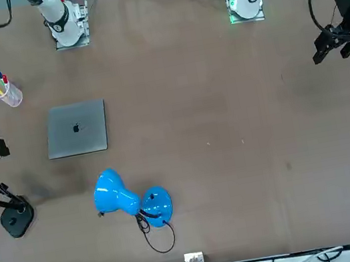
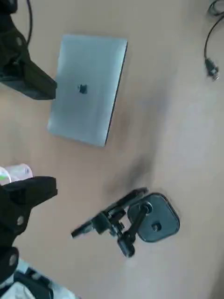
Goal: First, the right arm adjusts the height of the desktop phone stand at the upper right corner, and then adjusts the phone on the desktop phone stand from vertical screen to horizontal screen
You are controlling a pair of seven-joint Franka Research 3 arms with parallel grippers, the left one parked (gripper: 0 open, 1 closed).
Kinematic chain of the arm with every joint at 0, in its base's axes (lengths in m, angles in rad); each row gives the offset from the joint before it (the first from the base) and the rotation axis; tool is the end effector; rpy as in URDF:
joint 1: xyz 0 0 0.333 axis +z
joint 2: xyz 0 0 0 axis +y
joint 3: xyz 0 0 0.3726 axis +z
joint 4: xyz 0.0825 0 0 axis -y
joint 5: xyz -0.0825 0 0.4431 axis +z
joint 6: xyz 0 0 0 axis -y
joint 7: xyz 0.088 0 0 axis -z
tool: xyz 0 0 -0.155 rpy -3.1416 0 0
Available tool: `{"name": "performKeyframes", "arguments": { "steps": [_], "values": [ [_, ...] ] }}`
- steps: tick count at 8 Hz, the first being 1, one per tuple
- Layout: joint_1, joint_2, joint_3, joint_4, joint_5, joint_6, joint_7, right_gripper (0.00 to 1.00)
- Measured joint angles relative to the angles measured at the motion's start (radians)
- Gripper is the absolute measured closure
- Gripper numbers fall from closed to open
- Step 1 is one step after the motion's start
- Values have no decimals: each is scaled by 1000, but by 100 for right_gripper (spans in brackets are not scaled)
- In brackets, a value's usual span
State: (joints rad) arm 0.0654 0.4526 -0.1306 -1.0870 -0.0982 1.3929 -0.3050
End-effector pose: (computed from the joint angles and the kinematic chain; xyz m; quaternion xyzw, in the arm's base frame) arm 0.7399 -0.0419 0.5659 0.9874 0.1182 -0.0839 0.0633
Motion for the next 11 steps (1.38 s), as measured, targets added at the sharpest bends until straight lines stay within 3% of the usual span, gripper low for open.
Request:
{"name": "performKeyframes", "arguments": {
  "steps": [5,11],
  "values": [
    [6,-264,8,-333,137,145,127,0],
    [6,-533,60,-614,98,239,238,0]
  ]
}}
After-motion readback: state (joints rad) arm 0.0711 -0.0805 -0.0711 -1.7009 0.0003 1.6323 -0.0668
